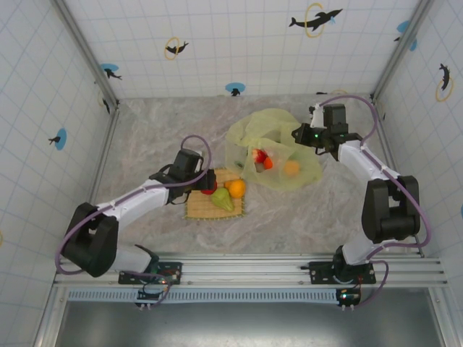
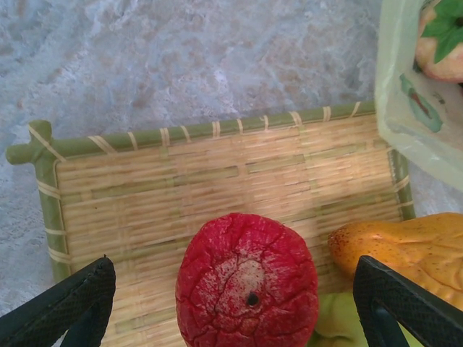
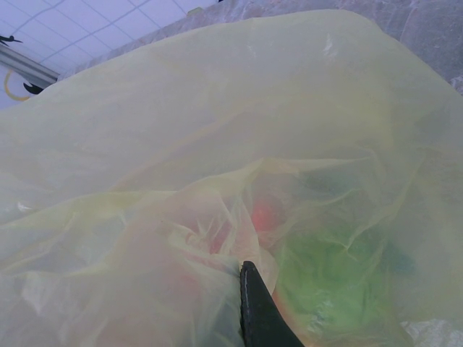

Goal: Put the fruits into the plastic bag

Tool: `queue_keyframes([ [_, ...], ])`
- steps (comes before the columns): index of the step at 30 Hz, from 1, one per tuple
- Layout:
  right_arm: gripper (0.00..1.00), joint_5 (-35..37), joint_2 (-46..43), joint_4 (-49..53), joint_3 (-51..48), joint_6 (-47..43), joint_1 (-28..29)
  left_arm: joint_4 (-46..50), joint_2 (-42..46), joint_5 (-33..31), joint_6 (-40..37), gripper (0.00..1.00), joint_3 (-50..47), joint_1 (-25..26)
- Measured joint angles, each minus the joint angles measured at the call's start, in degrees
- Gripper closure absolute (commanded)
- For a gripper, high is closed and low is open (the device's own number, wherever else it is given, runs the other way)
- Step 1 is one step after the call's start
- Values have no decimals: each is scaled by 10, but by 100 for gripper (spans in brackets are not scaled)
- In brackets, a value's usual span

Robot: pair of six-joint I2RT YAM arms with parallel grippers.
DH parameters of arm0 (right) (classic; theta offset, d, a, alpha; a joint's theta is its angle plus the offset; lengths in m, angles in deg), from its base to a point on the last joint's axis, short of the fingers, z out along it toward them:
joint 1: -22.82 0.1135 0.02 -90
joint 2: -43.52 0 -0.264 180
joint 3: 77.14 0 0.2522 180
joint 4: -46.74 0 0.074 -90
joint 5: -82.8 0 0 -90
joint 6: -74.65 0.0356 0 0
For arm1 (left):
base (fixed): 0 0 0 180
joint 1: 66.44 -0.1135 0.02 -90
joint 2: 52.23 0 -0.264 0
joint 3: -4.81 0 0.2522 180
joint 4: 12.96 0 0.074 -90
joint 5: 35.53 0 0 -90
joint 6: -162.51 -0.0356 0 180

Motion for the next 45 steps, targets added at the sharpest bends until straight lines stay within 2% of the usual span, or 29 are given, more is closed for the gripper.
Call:
queue_keyframes([
  [12,100,-2,0,-1,0,2,0,-9,-42,21,0,22,0,-16],
  [26,100,-2,0,-2,0,2,0,-24,-54,41,5,21,-10,-21],
  [37,100,-2,0,-2,0,4,0,-24,-55,37,15,43,-17,-21],
  [45,100,-2,1,-2,0,3,2,-24,4,-17,17,52,-36,-21],
])
